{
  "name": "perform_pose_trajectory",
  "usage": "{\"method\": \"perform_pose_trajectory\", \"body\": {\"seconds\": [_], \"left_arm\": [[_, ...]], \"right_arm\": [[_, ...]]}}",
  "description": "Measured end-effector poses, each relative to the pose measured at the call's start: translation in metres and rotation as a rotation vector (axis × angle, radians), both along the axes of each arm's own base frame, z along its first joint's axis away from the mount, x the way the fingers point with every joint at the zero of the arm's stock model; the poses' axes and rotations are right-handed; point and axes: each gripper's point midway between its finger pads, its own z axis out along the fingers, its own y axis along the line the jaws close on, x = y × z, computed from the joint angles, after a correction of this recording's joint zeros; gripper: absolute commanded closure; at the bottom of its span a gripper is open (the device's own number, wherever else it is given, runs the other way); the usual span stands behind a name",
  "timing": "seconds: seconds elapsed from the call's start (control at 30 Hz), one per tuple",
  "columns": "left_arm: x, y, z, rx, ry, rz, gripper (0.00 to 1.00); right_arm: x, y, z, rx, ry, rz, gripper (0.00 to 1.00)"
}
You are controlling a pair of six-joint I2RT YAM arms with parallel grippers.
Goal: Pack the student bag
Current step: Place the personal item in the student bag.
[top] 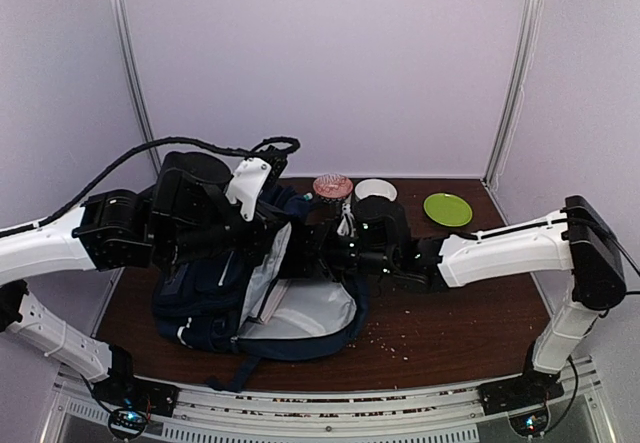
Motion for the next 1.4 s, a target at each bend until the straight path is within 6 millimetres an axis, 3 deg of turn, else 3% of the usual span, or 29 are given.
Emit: {"method": "perform_pose_trajectory", "body": {"seconds": [0.07, 0.17, 0.33, 0.53, 0.63, 0.7, 0.83, 0.9, 1.13, 1.4], "left_arm": [[-0.001, 0.001, 0.002, -0.007, 0.0, -0.001, 1.0], [-0.002, 0.004, 0.003, -0.012, 0.001, -0.001, 1.0], [-0.002, 0.01, 0.004, -0.016, -0.006, 0.009, 1.0], [0.001, 0.019, 0.012, -0.022, -0.034, 0.037, 1.0], [0.002, 0.021, 0.013, -0.018, -0.044, 0.049, 1.0], [0.002, 0.022, 0.014, -0.018, -0.048, 0.051, 1.0], [0.001, 0.022, 0.008, 0.003, -0.041, 0.042, 1.0], [0.0, 0.022, 0.008, 0.004, -0.04, 0.04, 1.0], [0.0, 0.021, 0.007, 0.003, -0.037, 0.036, 1.0], [0.0, 0.021, 0.007, 0.005, -0.038, 0.035, 1.0]], "right_arm": [[0.004, 0.017, -0.006, -0.006, 0.016, 0.013, 0.53], [0.004, 0.034, -0.01, -0.012, 0.022, 0.052, 0.33], [-0.005, 0.032, 0.001, -0.034, 0.0, 0.087, 0.18], [-0.02, 0.003, 0.037, -0.05, -0.063, 0.098, 0.06], [-0.027, -0.013, 0.056, -0.046, -0.107, 0.097, 0.08], [-0.03, -0.023, 0.063, -0.046, -0.131, 0.089, 0.16], [-0.034, -0.038, 0.067, -0.066, -0.178, 0.081, 0.51], [-0.035, -0.041, 0.064, -0.082, -0.187, 0.081, 0.63], [-0.041, -0.039, 0.029, -0.148, -0.153, 0.104, 0.66], [-0.063, -0.027, -0.006, -0.194, -0.105, 0.195, 0.67]]}}
